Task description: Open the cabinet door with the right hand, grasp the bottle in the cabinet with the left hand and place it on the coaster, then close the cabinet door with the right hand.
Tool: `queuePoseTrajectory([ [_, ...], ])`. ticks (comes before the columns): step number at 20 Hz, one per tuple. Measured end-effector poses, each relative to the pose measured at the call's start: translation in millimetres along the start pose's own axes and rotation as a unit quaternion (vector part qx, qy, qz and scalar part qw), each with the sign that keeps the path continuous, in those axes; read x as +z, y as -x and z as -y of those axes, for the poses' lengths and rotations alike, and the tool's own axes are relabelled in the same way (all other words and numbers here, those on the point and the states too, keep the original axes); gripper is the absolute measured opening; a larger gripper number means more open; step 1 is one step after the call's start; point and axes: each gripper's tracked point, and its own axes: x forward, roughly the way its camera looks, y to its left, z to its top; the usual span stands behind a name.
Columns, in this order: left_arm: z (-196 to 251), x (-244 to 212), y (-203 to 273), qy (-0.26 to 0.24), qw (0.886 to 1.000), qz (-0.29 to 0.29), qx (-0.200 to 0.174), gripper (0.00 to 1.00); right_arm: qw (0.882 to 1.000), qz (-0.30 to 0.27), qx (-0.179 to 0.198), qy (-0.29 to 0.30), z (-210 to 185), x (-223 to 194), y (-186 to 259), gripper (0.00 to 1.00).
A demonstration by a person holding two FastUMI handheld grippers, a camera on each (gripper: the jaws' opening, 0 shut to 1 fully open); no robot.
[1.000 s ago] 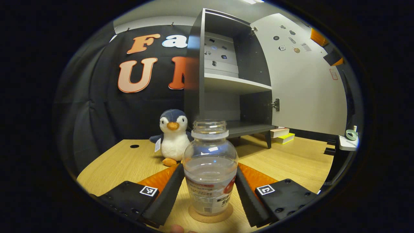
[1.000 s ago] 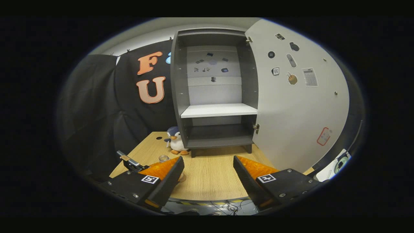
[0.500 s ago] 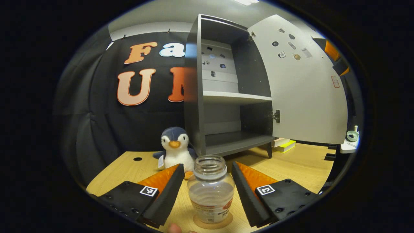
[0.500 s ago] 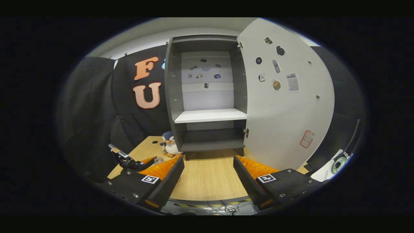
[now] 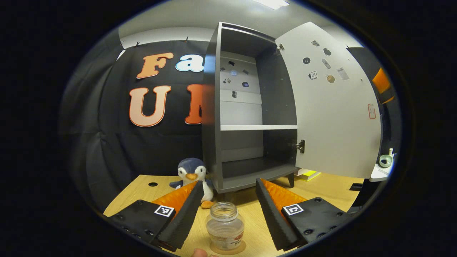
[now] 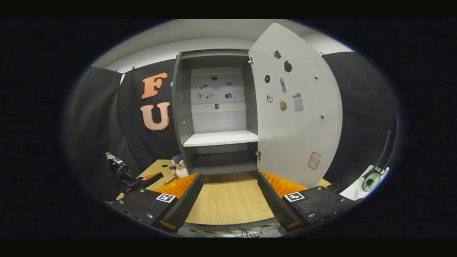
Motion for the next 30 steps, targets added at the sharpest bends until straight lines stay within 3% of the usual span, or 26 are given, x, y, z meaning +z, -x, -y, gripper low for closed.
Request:
queuePoseTrajectory([
  [8, 16, 40, 2, 0.043, 0.999, -0.008, 0.003, 0.95, 0.999, 0.033, -0.032, -0.008, 42, 19, 28, 0.94],
  [14, 21, 74, 3, 0.038, 0.999, -0.006, 0.01, 0.95, 0.997, 0.049, -0.065, -0.004, 84, 32, 49, 0.94],
  [21, 43, 129, 3, 0.052, 0.999, 0.015, -0.007, 0.95, 0.991, 0.073, -0.11, -0.006, 149, 57, 68, 0.94],
  [25, 52, 132, -3, 0.056, 0.998, -0.002, -0.006, 0.95, 0.985, 0.085, -0.152, 0.007, 193, 75, 67, 0.94],
  [30, 47, 151, -1, 0.028, 0.999, 0.011, 0.017, 0.95, 0.985, 0.108, -0.134, -0.015, 223, 105, 46, 0.94],
])
